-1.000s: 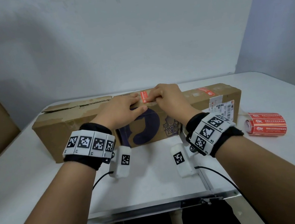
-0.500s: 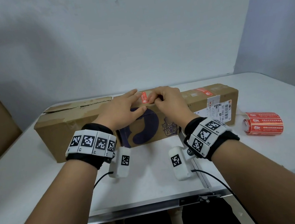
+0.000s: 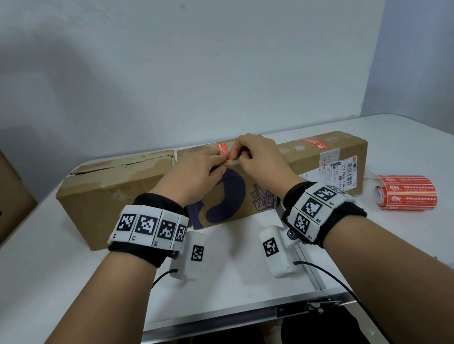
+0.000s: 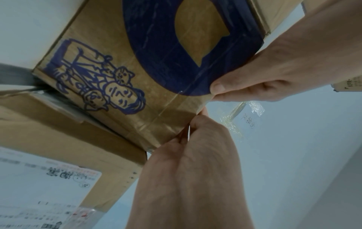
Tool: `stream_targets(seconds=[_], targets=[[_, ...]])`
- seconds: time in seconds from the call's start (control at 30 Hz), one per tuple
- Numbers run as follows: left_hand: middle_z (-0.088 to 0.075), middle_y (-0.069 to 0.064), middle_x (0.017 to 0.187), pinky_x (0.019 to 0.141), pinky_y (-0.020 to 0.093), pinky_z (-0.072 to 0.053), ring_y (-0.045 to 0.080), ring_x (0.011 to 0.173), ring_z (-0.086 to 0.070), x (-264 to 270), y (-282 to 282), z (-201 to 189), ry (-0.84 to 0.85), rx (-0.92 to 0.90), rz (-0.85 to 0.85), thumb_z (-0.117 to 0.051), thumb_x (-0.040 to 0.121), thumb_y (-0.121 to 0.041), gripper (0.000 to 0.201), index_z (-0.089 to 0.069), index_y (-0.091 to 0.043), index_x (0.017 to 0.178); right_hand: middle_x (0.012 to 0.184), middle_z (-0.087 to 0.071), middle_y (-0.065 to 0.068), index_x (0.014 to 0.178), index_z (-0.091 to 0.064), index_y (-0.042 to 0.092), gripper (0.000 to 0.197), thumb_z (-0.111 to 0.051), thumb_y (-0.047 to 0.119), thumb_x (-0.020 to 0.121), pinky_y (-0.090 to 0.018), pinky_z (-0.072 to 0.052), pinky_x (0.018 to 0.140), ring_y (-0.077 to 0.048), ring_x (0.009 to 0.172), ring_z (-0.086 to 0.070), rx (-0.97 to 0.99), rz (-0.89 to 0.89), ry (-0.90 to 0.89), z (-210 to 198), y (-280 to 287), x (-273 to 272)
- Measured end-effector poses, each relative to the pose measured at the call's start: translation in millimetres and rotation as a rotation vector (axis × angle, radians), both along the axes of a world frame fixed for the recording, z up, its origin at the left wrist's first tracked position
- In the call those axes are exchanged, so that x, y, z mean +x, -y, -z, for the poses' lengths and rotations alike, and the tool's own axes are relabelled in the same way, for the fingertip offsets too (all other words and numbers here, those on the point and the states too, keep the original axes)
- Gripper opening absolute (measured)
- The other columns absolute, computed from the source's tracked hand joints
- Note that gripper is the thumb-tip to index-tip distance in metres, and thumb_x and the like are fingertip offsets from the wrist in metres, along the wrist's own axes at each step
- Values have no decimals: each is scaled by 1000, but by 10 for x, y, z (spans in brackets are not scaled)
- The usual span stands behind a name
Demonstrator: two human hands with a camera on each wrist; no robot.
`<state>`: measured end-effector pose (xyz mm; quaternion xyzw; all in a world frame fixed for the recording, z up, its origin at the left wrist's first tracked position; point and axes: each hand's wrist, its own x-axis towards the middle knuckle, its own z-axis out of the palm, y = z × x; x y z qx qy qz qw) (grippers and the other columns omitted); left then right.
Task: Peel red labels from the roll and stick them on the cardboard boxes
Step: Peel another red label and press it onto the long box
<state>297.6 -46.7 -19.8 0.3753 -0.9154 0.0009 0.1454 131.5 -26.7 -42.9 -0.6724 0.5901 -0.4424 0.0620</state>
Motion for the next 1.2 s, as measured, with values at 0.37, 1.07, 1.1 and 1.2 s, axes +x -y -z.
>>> stream_targets(seconds=[0.37, 1.07, 1.1, 1.2], targets=[[-64, -2, 121, 85, 23, -37, 18, 113, -56, 78, 21, 67, -191, -75, -10, -58, 92, -28, 29, -66, -27, 120, 89, -70, -5, 82, -69, 8, 26, -45, -2, 80, -33, -49, 77, -17, 79, -57, 36, 2, 14, -53, -24, -31], [-70, -6, 93, 81, 28, -45, 11, 91, -62, -129, -7, -313, -646, -196, -117, -45, 97, -38, 36, -70, -17, 80, 107, -72, -1, 75, -71, 9, 36, -39, -7, 80, -16, -44, 91, -10, 105, -63, -175, 23, 242, -369, -85, -326], [-70, -7, 95, 79, 27, -45, 10, 91, -63, -218, 23, -358, -639, -181, -96, -45, 97, -38, 36, -70, -18, 81, 107, -72, 0, 75, -71, 10, 37, -39, -7, 79, -17, -44, 90, -9, 103, -63, -181, 38, 267, -413, -108, -409], [-70, -7, 99, 79, 28, -46, 11, 93, -63, -571, 91, -429, -535, -142, -3, -44, 97, -37, 33, -70, -19, 86, 105, -73, 4, 73, -71, 15, 42, -36, -7, 77, -15, -42, 65, -5, 84, -61, -142, 132, 349, -397, -178, -731]])
